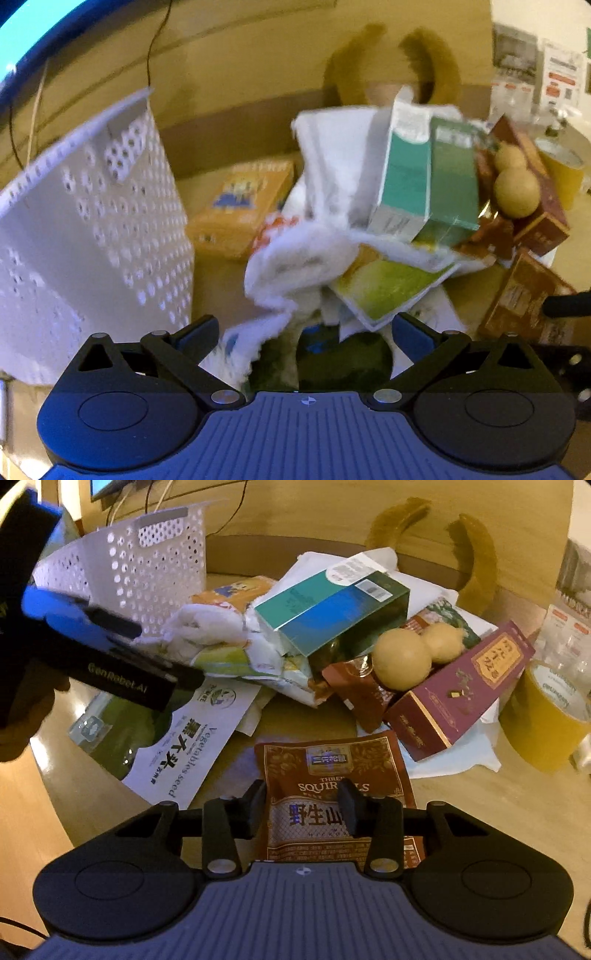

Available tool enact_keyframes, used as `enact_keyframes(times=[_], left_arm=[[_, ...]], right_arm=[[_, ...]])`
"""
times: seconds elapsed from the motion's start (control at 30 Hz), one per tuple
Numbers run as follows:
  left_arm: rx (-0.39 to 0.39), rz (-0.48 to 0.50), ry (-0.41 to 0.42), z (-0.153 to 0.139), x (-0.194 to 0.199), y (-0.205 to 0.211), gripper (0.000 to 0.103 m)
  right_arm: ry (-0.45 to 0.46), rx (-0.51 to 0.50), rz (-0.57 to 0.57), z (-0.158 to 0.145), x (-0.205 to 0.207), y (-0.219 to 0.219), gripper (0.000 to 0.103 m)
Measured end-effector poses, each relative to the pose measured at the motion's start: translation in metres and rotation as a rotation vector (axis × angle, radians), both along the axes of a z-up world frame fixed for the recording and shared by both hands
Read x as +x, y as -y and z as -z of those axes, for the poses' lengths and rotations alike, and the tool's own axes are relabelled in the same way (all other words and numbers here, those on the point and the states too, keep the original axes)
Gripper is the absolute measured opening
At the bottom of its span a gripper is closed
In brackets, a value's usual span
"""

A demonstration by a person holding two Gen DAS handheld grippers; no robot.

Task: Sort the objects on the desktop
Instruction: 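Grasp the white paper liner with the left tool while the right tool grasps the snack bag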

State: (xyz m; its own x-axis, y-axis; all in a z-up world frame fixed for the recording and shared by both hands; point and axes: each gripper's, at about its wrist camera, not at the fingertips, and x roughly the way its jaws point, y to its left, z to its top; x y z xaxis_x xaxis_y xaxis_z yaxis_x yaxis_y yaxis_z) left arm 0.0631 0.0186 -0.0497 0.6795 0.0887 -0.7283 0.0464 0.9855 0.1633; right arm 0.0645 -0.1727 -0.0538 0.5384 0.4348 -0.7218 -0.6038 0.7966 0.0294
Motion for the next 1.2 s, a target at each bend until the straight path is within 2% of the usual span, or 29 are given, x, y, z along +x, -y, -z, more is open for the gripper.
enact_keyframes(times=[0.03, 0.07, 0.13, 0.23, 0.3, 0.37, 0.5, 0.6, 0.67, 0.7, 0.73, 0.77, 0.8, 0.83, 0.9, 0.97, 1.2], left_arm=[[-0.008, -0.006, -0.018, 0.004, 0.001, -0.002, 0.102], [-0.021, -0.005, -0.021, 0.008, 0.001, -0.005, 0.102], [-0.031, -0.008, -0.015, 0.010, 0.001, -0.007, 0.102], [-0.038, -0.005, -0.011, 0.011, -0.001, -0.008, 0.102], [-0.034, 0.000, -0.003, 0.012, -0.003, -0.008, 0.101], [-0.037, 0.005, -0.001, 0.012, -0.006, -0.009, 0.101], [-0.044, 0.007, 0.005, 0.013, -0.008, -0.008, 0.101], [-0.074, 0.011, 0.011, 0.012, -0.008, -0.009, 0.092], [-0.086, 0.017, 0.021, 0.009, -0.010, -0.007, 0.076], [-0.080, 0.026, 0.028, 0.008, -0.012, -0.005, 0.071], [-0.073, 0.034, 0.033, 0.005, -0.013, -0.002, 0.055], [-0.071, 0.039, 0.037, 0.002, -0.014, 0.000, 0.021], [-0.083, 0.045, 0.031, -0.001, -0.014, 0.002, 0.004], [-0.097, 0.045, 0.019, -0.004, -0.014, 0.002, 0.003], [-0.113, 0.035, 0.026, -0.008, -0.015, 0.001, 0.003], [-0.116, 0.018, 0.041, -0.013, -0.016, -0.001, 0.002], [-0.148, 0.010, 0.129, -0.049, -0.027, 0.000, 0.002]], right_arm=[[0.001, 0.003, 0.001, 0.000, 0.000, 0.000, 0.056], [0.003, -0.006, 0.008, 0.001, 0.000, 0.000, 0.072], [0.005, -0.022, 0.040, 0.003, 0.000, 0.000, 0.076], [-0.005, -0.011, 0.077, 0.004, 0.001, 0.007, 0.088], [-0.004, -0.010, 0.086, 0.005, 0.001, 0.011, 0.092], [-0.010, -0.014, 0.104, 0.008, 0.003, 0.016, 0.101], [-0.012, -0.005, 0.105, 0.014, 0.005, 0.020, 0.103], [-0.006, -0.005, 0.087, 0.013, 0.004, 0.018, 0.095], [0.010, 0.002, 0.060, 0.010, 0.001, 0.017, 0.073], [0.011, 0.005, 0.037, 0.008, -0.001, 0.015, 0.072], [0.016, -0.005, 0.034, 0.007, -0.002, 0.011, 0.071], [0.016, -0.005, 0.038, 0.007, -0.003, 0.011, 0.071], [0.012, 0.004, 0.044, 0.007, -0.003, 0.012, 0.070], [0.006, 0.017, 0.051, 0.006, -0.002, 0.013, 0.068], [-0.014, 0.059, 0.059, 0.003, -0.001, 0.019, 0.043], [-0.042, 0.092, 0.050, -0.002, 0.002, 0.022, 0.033], [-0.029, 0.095, 0.023, -0.016, -0.001, 0.015, 0.024]])
